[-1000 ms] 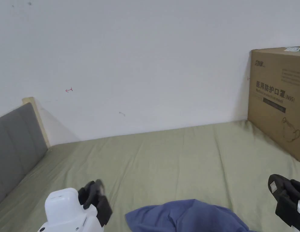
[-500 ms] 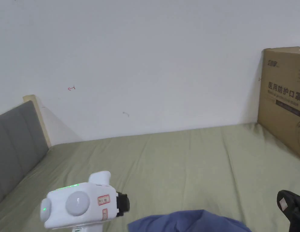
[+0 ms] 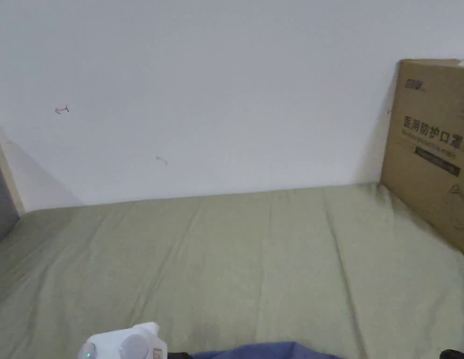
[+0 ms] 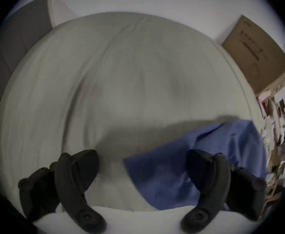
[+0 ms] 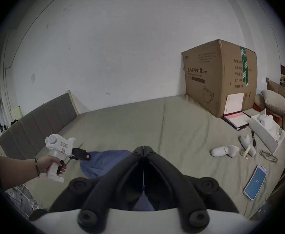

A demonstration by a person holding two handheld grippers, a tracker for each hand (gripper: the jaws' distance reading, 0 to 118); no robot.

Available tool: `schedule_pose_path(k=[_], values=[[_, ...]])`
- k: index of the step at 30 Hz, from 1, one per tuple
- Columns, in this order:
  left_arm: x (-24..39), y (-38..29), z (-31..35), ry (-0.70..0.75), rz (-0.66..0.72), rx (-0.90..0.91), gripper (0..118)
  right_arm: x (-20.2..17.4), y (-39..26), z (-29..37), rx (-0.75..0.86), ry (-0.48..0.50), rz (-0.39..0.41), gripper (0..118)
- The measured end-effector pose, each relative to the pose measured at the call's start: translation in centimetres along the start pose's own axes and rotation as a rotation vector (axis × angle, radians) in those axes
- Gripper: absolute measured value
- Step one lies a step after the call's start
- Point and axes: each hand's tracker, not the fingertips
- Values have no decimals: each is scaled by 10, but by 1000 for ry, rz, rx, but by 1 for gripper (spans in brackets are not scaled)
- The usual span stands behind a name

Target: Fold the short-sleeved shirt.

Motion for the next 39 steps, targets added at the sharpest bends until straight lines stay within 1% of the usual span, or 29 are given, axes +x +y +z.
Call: schedule_pose_path(k=[2, 3, 4, 5, 6, 7, 8, 9, 10, 11, 12, 13, 14, 16, 17, 18, 20, 21, 22, 24, 27, 28, 29, 31, 32, 34, 35, 37, 39], values=[[17, -13, 1, 82, -142, 72, 110, 2, -3, -5, -18, -14, 8, 0], [23, -21, 8, 54, -174, 116, 104, 4, -5, -8, -22, -19, 10, 0], [29, -29, 17, 0, -200, 159, 91, 3, -7, -8, -24, -20, 9, 0], [37, -40, 28, -42, -234, 200, 69, 4, -8, -10, -28, -21, 9, 0], [44, -49, 38, -26, -273, 226, 22, 5, -9, -13, -34, -22, 11, 0], [49, -58, 47, -23, -316, 236, 1, 4, -9, -16, -43, -24, 17, 0], [48, -63, 50, -108, -326, 196, 1, 4, -9, -20, -52, -24, 21, 0], [45, -67, 54, -200, -295, 173, 1, 5, -8, -24, -64, -15, 15, 0], [41, -71, 60, -240, -257, 157, 1, 7, -7, -30, -90, 9, -4, 0], [37, -72, 63, -242, -237, 169, 1, 9, -5, -37, -115, 35, -17, 0], [31, -79, 78, -178, -227, 248, 1, 12, -2, -45, -136, 87, -33, 0], [22, -86, 93, -143, -204, 330, 1, 17, 2, -55, -155, 171, -64, 0], [12, -92, 105, -130, -176, 383, 1, 19, 6, -64, -176, 207, -80, 0], [-6, -101, 124, -123, -119, 445, 1, 19, 15, -91, -256, 166, -79, 4], [-15, -106, 132, -119, -104, 472, 1, 20, 18, -108, -307, 153, -93, 28], [-19, -109, 138, -111, -100, 473, 1, 21, 19, -127, -366, 153, -112, 86], [-26, -112, 144, -102, -96, 464, 1, 22, 15, -173, -545, 173, -135, 105], [-30, -113, 145, -105, -91, 458, 1, 25, 8, -191, -576, 177, -158, 110], [-31, -114, 146, -112, -83, 449, 1, 27, 2, -207, -592, 139, -172, 112], [-31, -115, 144, -117, -63, 438, 1, 28, -12, -237, -722, 67, -142, 111], [-30, -114, 140, -99, -79, 430, 1, 18, -33, -259, -896, 112, -89, 110], [-30, -114, 139, -92, -83, 426, 1, 14, -41, -264, -960, 106, -63, 107], [-30, -116, 138, -112, -63, 407, 1, 11, -46, -264, -966, 79, -22, 98], [-30, -116, 140, -129, -53, 402, 1, 0, -44, -250, -871, 28, 157, 69], [-30, -117, 141, -148, -49, 400, 1, -3, -39, -244, -846, 81, 165, 52], [-26, -119, 146, -156, -61, 401, 1, 0, -29, -231, -804, 97, 151, 6], [-24, -120, 149, -156, -76, 405, 1, 3, -21, -221, -783, 181, 53, 6], [-19, -120, 164, -116, -114, 442, 1, 3, 0, -192, -659, 153, 8, 6], [-16, -117, 184, -139, -108, 478, 1, 6, 24, -168, -585, 185, -45, 6]])
